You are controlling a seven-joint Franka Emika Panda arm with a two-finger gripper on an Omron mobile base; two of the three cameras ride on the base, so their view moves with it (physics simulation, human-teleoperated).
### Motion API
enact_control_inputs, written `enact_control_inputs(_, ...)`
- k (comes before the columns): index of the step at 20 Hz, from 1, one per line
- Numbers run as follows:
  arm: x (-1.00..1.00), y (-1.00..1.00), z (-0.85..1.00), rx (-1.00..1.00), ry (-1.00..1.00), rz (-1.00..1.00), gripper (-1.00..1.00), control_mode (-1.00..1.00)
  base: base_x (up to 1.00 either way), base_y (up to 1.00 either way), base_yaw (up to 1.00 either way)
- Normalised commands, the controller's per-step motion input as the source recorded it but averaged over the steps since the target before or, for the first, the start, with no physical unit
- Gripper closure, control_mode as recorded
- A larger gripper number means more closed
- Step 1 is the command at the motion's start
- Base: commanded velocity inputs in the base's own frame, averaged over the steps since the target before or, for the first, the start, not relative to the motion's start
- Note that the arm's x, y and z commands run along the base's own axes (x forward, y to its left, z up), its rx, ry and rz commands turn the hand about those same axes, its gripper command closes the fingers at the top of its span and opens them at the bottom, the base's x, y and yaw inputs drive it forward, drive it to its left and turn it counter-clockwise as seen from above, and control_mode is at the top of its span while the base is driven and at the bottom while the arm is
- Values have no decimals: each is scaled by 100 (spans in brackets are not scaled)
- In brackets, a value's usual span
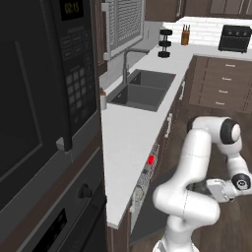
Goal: Pick up the cup and bowl from the counter, place them in the dishwasher, and close the dishwasher door.
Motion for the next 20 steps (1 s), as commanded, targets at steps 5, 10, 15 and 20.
enact_control_inputs(5,0,-51,-85,24,1,0,-100,-100,0,0,0)
enact_control_inputs(10,3,-16,-68,24,0,1,-100,-100,0,0,0)
enact_control_inputs(15,24,0,-49,23,0,4,-100,-100,0,0,0)
enact_control_inputs(20,41,0,-25,20,-1,6,-100,-100,0,0,0)
